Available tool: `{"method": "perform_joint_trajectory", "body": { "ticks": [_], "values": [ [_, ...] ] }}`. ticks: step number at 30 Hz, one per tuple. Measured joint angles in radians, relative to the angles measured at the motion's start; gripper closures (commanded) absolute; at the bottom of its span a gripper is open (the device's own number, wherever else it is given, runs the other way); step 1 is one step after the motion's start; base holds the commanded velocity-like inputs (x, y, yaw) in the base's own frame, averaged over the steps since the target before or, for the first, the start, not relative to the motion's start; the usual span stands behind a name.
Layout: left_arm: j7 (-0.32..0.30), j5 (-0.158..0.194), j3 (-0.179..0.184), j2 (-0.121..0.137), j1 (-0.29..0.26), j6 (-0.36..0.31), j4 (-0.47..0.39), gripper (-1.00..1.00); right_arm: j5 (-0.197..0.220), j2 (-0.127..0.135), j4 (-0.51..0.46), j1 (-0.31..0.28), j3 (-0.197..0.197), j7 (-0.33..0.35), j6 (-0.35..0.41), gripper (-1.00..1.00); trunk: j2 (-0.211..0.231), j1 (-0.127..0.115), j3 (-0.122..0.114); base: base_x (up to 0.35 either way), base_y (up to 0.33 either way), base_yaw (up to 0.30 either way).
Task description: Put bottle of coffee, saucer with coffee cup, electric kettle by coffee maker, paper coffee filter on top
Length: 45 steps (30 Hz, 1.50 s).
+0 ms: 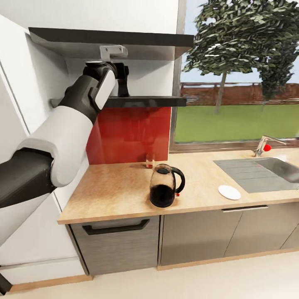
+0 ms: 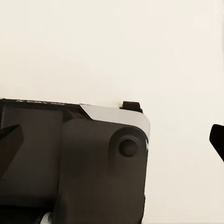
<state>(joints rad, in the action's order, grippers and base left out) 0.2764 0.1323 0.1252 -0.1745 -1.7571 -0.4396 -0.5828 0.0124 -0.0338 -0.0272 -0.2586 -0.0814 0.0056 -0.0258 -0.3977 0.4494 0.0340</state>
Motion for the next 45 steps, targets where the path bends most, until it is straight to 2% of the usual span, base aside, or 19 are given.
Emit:
{"method": "perform_joint_trajectory", "body": {
  "ticks": [7, 13, 27, 37, 45],
  "values": [
    [0.001, -0.004, -0.003, 0.001, 0.006, 0.001, -0.012, -1.0, 0.0, -0.001, 0.0, 0.0, -0.001, -0.002, 0.001, -1.0, 0.0, 0.0, 0.0, 0.023, 0.0, -0.078],
    [0.045, -0.01, 0.005, 0.003, 0.006, -0.003, -0.041, -1.0, -0.001, 0.0, 0.0, 0.0, -0.001, -0.003, 0.002, -1.0, 0.0, -0.001, 0.0, 0.272, 0.013, -0.002],
    [0.045, -0.014, 0.008, 0.007, 0.006, -0.003, -0.054, -1.0, -0.001, 0.001, 0.0, 0.0, -0.001, -0.003, 0.002, -1.0, 0.0, 0.0, 0.0, 0.175, 0.044, 0.0],
    [0.044, -0.014, 0.008, 0.008, 0.006, -0.005, -0.054, -1.0, -0.002, 0.001, 0.001, 0.0, -0.001, -0.003, 0.002, -1.0, 0.0, 0.0, 0.0, 0.288, 0.0, 0.0],
    [0.044, -0.014, 0.008, 0.009, 0.006, -0.005, -0.054, -1.0, -0.003, 0.002, 0.002, 0.0, -0.001, -0.003, 0.002, -1.0, 0.0, 0.0, 0.0, 0.113, 0.001, 0.0]
  ]
}}
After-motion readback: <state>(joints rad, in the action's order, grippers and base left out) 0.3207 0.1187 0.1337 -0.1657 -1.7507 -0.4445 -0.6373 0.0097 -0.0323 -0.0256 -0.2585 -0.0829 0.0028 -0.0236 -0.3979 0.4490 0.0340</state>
